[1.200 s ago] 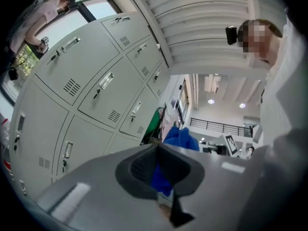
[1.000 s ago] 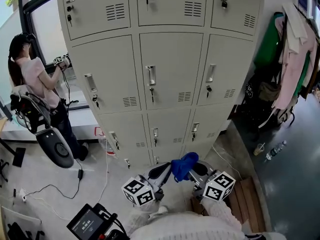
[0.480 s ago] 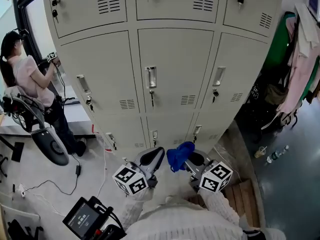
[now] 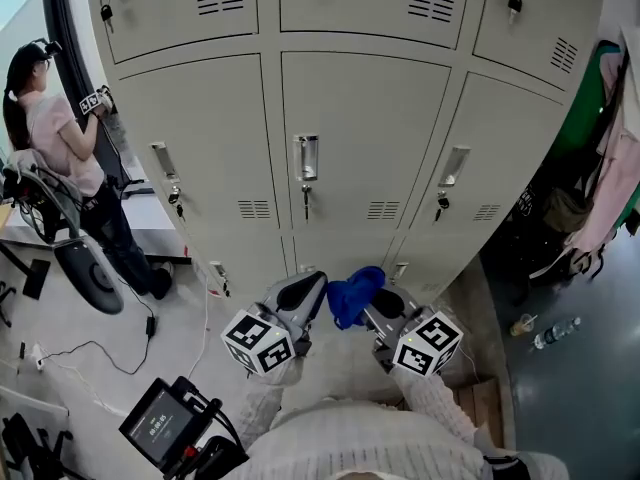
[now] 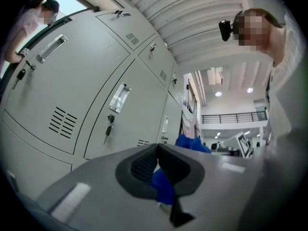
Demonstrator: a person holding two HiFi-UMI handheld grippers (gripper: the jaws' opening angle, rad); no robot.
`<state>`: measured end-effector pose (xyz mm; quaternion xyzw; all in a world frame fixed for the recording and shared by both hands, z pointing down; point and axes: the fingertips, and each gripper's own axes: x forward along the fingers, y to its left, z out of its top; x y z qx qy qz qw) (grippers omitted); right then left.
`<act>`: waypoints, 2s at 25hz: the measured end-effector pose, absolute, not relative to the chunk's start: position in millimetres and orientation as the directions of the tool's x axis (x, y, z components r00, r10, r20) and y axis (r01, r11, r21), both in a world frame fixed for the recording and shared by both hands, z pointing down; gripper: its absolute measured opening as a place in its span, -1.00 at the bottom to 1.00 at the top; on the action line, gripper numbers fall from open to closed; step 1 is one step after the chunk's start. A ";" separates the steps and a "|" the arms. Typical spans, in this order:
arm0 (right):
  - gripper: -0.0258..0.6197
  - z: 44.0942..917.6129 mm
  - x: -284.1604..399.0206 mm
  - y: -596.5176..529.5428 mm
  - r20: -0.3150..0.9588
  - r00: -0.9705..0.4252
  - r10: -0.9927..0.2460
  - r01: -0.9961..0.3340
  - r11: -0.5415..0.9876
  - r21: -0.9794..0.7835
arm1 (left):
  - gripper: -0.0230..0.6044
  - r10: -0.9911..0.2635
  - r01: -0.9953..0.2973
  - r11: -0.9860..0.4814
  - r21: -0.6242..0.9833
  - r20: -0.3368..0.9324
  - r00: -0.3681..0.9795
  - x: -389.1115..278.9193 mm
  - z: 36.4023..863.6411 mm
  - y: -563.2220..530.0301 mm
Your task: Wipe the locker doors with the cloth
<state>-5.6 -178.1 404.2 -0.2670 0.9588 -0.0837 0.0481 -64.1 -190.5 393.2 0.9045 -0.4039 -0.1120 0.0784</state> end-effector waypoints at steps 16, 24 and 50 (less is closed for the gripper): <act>-0.75 380.6 -42.7 -230.5 -0.012 -0.827 -0.562 -0.561 0.826 -0.043 | -0.91 -0.798 -0.786 -0.602 0.140 -0.070 0.599 -88.5 384.0 -237.4; -0.75 263.4 -78.9 -274.0 -0.140 -0.813 -0.565 -0.582 0.776 0.244 | -0.91 -0.784 -0.805 -0.589 -0.068 -0.191 0.590 -118.3 275.2 -274.6; -0.75 112.9 -128.4 -340.3 -0.161 -0.628 -0.762 -0.532 0.270 0.803 | -0.91 -0.707 -0.770 -0.578 -0.269 -0.307 0.638 -135.6 137.1 -316.4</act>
